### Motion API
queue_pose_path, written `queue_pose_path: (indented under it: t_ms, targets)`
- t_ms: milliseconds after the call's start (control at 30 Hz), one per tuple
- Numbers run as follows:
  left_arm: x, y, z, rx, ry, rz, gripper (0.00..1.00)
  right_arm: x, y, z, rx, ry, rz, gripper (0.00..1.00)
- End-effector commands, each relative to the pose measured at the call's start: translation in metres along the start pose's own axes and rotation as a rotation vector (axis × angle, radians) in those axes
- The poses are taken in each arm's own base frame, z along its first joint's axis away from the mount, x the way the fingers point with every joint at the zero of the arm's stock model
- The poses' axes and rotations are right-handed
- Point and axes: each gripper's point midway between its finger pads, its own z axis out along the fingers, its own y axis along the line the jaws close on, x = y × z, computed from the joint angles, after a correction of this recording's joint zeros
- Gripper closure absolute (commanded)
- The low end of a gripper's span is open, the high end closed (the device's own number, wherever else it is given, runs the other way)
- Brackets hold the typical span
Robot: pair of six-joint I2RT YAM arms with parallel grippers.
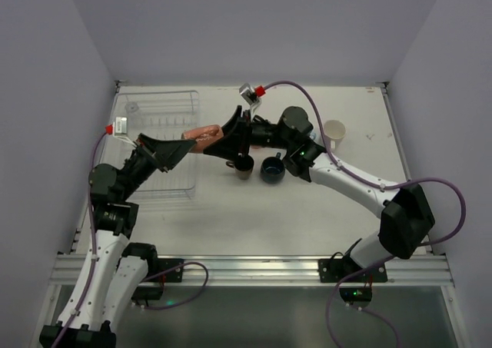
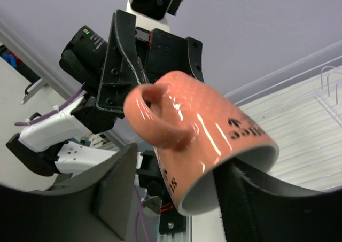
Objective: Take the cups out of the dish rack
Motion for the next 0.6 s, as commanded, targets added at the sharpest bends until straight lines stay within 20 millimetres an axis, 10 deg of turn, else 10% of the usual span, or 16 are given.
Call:
queue_pose_path:
  t_ms: [0, 167, 267, 333, 567]
  targets:
    - [0.012, -0.020, -0.003, 0.077, 0.065, -0.056, 0.96, -0.028, 0.027, 0.005, -0.097, -0.063, -0.061, 0.46]
    - [0.013, -0.017, -0.001, 0.066, 0.070, -0.045, 0.81, -0.025, 0.023, 0.001, -0.076, -0.088, -0.041, 0.81]
    - [0.007, -0.006, 0.002, -0.010, 0.062, 0.064, 0.30, -0.012, 0.016, -0.009, -0.009, -0.062, -0.039, 0.94]
    - [0.001, 0.002, 0.003, -0.078, 0.055, 0.121, 0.14, -0.003, 0.009, -0.015, 0.047, -0.037, -0.033, 0.97]
    - [-0.028, 0.045, -0.021, -0.439, 0.023, 0.384, 0.00, 0.072, -0.043, -0.078, 0.447, 0.159, 0.033, 1.00]
